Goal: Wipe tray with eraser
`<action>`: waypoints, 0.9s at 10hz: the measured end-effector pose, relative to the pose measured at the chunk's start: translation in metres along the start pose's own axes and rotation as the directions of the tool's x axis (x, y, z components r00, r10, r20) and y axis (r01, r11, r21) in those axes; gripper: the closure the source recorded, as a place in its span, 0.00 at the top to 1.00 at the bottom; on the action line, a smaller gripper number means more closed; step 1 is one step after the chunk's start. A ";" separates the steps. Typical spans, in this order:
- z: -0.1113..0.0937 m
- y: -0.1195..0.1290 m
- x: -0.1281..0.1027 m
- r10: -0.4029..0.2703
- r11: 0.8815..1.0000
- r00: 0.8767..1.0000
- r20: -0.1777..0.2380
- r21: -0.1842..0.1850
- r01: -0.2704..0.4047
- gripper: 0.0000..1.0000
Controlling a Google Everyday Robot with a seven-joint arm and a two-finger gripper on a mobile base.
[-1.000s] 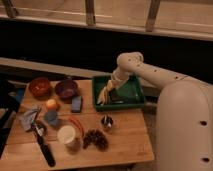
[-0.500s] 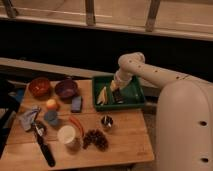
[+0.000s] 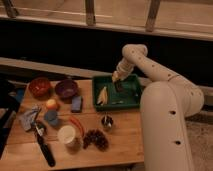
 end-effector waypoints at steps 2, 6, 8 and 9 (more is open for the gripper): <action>0.002 0.012 0.002 -0.036 0.999 0.999 -0.009 -0.026 0.035 0.00; 0.005 0.059 0.054 -0.076 0.996 0.995 -0.060 -0.043 0.074 0.00; 0.002 0.067 0.077 -0.045 0.999 0.997 -0.060 -0.017 0.044 0.00; 0.001 0.068 0.079 -0.029 1.000 0.998 -0.057 -0.013 0.029 0.00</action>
